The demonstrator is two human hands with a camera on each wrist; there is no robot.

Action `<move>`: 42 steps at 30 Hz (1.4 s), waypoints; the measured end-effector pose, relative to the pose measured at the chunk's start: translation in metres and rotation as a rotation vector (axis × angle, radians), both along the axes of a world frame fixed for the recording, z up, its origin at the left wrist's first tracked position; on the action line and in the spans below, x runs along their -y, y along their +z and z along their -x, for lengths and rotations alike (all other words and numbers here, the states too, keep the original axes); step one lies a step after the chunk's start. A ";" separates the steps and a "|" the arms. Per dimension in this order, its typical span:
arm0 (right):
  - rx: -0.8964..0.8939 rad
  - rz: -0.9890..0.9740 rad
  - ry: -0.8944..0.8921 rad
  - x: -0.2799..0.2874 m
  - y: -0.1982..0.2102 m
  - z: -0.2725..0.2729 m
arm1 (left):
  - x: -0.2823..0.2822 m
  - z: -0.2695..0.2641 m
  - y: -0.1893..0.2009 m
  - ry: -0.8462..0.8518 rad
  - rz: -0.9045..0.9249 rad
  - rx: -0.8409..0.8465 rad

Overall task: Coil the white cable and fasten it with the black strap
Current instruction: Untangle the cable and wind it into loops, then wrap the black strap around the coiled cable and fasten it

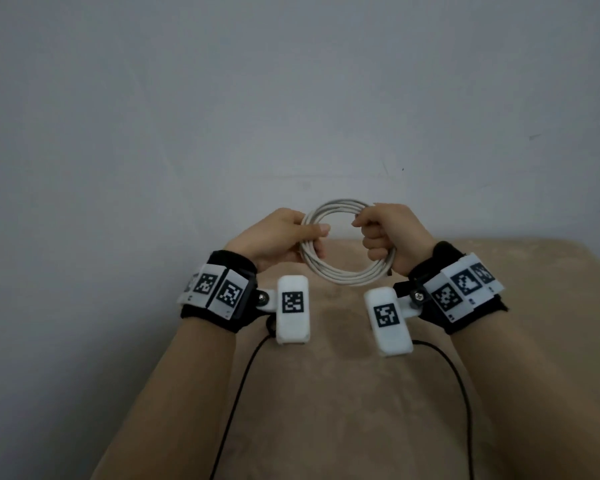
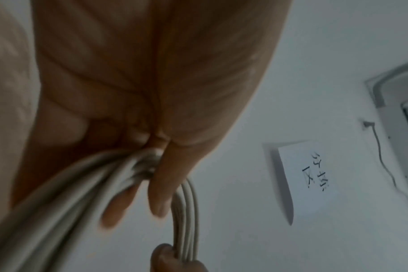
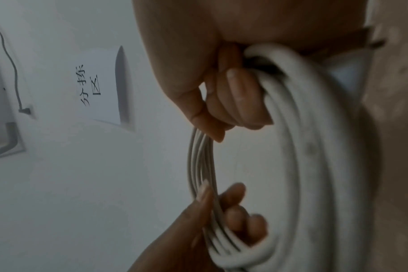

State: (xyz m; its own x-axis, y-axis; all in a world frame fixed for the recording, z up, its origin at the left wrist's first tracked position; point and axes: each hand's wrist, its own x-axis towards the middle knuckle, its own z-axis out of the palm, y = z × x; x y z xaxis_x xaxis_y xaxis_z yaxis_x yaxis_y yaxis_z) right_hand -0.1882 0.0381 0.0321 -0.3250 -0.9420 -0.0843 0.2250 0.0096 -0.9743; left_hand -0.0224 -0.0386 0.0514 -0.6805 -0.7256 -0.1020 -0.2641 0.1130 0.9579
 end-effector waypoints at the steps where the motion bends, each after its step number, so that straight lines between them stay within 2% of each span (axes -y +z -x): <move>1: -0.028 -0.012 0.019 0.000 -0.001 -0.004 | 0.001 -0.009 0.001 0.004 0.041 0.118; 4: -0.124 -0.041 0.065 -0.001 -0.001 -0.018 | 0.002 -0.034 0.001 0.027 0.117 0.448; 8: -0.251 -0.063 0.087 -0.004 -0.001 -0.029 | -0.010 -0.050 -0.003 -0.011 0.121 0.751; 10: -0.267 -0.066 0.075 -0.005 0.000 -0.029 | -0.016 -0.048 -0.010 -0.040 0.139 0.833; 13: -0.238 -0.051 0.064 -0.007 0.003 -0.025 | -0.023 -0.041 -0.028 0.017 0.259 0.851; 17: -0.219 -0.042 0.059 -0.008 0.007 -0.021 | -0.021 -0.039 -0.036 0.090 0.230 0.712; 23: -0.158 0.001 -0.094 -0.009 0.008 -0.006 | -0.012 -0.035 0.013 0.221 0.140 0.256; 26: -0.092 0.030 -0.146 -0.007 0.006 0.002 | -0.013 -0.019 0.031 0.266 0.229 0.118; 29: -0.016 0.034 -0.151 -0.005 0.007 0.005 | -0.015 0.003 0.032 0.284 0.343 0.000; 31: 0.046 0.041 -0.142 -0.004 0.009 0.006 | -0.014 0.017 0.027 0.278 0.409 -0.054; 34: 0.111 0.050 -0.126 -0.003 0.011 0.008 | -0.009 0.032 0.017 0.294 0.403 -0.105; 36: 0.129 0.046 -0.109 -0.002 0.010 0.009 | -0.006 0.038 0.011 0.315 0.408 -0.120; 42: 0.152 0.061 0.032 0.002 0.005 0.007 | -0.005 0.043 0.006 0.315 0.572 -0.143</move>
State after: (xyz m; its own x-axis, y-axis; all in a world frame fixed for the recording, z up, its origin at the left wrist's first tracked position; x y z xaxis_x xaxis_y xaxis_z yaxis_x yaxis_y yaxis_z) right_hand -0.1947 0.0362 0.0374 -0.2824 -0.9566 -0.0720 0.3702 -0.0394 -0.9281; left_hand -0.0649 -0.0333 0.0577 -0.4053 -0.8049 0.4335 -0.2430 0.5519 0.7977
